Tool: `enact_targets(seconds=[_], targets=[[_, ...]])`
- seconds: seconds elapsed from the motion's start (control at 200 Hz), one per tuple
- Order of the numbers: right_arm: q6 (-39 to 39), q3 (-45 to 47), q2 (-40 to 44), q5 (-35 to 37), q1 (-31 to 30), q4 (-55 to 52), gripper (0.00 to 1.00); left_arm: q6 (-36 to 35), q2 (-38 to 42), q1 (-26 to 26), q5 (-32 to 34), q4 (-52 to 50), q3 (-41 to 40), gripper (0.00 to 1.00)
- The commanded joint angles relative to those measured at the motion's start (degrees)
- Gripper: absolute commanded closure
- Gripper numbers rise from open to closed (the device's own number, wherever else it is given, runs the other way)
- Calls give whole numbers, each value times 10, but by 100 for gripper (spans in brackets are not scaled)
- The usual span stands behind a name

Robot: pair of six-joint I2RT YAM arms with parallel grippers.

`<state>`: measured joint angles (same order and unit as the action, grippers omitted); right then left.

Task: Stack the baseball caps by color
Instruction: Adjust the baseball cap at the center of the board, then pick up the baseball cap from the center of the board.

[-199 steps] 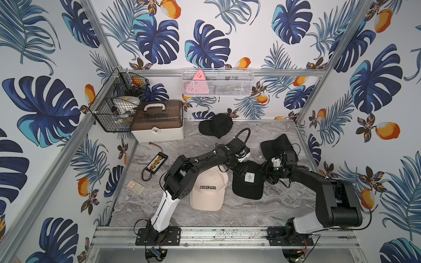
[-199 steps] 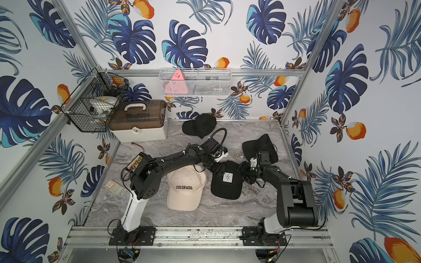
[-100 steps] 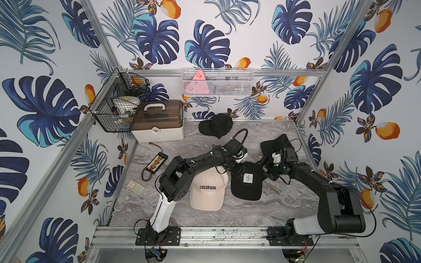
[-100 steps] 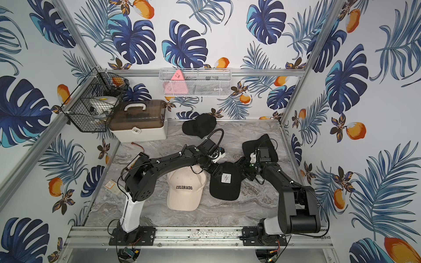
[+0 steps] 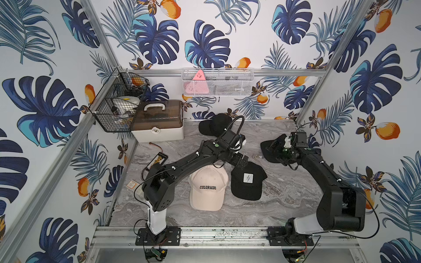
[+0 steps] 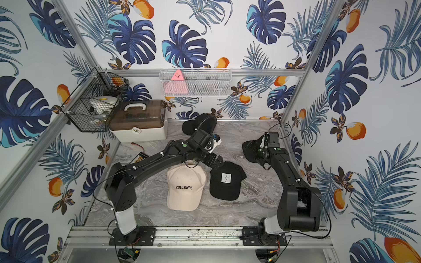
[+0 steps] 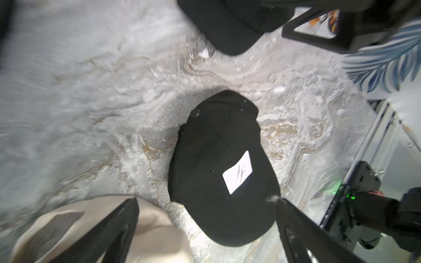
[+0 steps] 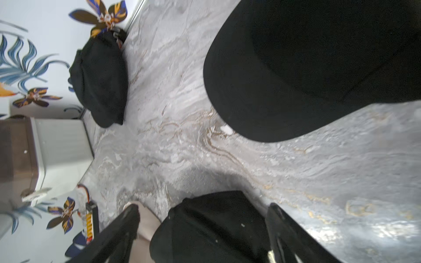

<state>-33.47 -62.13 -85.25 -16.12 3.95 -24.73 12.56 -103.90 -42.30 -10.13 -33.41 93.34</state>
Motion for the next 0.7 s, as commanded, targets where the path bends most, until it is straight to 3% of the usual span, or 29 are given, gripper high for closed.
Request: enact_targets(seconds=[0.0, 0.286, 0.546, 0.696], targets=[[-11, -46, -31, 57, 21, -13, 10, 19, 74, 1, 39, -8, -12, 1], [0, -246, -193, 98, 64, -42, 8, -76, 191, 8, 141, -22, -73, 1], [98, -432, -360, 113, 70, -101, 8, -61, 205, 47, 15, 43, -143, 1], [117, -480, -422, 107, 74, -136, 8, -45, 207, 71, -31, 48, -158, 1]])
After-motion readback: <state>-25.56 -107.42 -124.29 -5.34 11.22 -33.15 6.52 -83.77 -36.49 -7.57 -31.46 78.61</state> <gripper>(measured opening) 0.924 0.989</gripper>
